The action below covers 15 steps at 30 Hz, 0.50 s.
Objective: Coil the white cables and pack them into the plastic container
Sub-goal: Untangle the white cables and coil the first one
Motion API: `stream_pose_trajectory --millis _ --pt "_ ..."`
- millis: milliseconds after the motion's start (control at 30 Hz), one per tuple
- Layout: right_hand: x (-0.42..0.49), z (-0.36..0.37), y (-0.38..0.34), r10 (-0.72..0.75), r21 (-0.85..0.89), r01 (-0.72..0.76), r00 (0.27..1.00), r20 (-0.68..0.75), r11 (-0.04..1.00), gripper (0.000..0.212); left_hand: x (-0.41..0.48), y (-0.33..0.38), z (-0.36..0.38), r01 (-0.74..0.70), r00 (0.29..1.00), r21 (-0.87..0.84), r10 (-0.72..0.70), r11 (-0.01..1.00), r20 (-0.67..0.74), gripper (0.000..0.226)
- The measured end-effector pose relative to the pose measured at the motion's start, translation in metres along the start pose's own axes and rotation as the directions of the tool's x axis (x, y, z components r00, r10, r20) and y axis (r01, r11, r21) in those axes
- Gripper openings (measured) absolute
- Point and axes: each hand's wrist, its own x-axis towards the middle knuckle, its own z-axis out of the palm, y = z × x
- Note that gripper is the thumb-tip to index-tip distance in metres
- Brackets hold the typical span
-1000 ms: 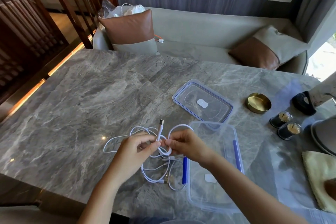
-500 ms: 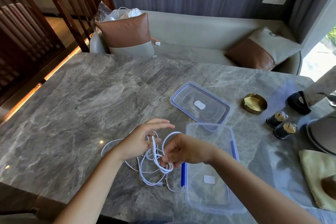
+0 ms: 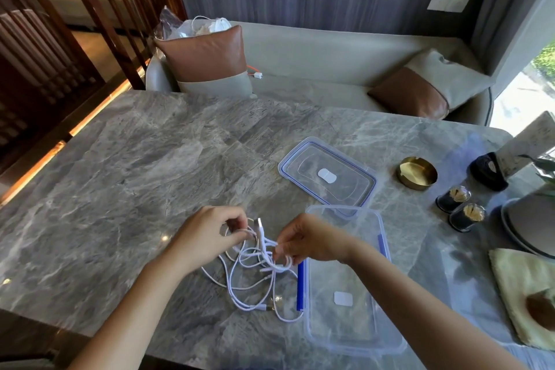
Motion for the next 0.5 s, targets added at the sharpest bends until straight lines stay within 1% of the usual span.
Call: stream_pose_trajectory --millis 67,133,233,300,433,500 --pt "0.001 -0.005 0.002 -0.008 -0.022 0.006 0.992 -0.124 1.000 0.016 -0.005 -0.003 0.003 0.040 0.999 -0.046 -0.041 0.998 -0.017 0.011" --pt "0.002 -0.007 0.003 -0.027 -0.047 0.017 0.977 -0.214 0.999 0.014 -0.009 -0.003 0.010 0.049 0.998 -0.118 -0.054 0.992 -0.039 0.005" --pt "0.003 -0.005 0.004 -0.054 -0.082 0.028 0.938 -0.342 0.996 0.017 -0.013 0.001 0.024 0.055 0.990 -0.254 -0.085 0.966 -0.109 0.010" --pt "0.004 -0.001 0.007 -0.068 -0.100 0.026 0.891 -0.448 0.995 0.020 -0.014 0.009 0.036 0.062 0.976 -0.329 -0.126 0.942 -0.178 0.012" --pt "0.008 0.011 0.009 -0.074 -0.037 0.065 0.800 -0.595 0.997 0.020 -0.011 0.022 0.055 0.074 0.923 -0.422 -0.222 0.903 -0.313 0.026" --pt "0.010 0.017 0.011 -0.057 0.041 0.109 0.762 -0.645 0.993 0.019 -0.008 0.026 0.060 0.085 0.913 -0.478 -0.260 0.874 -0.314 0.022"
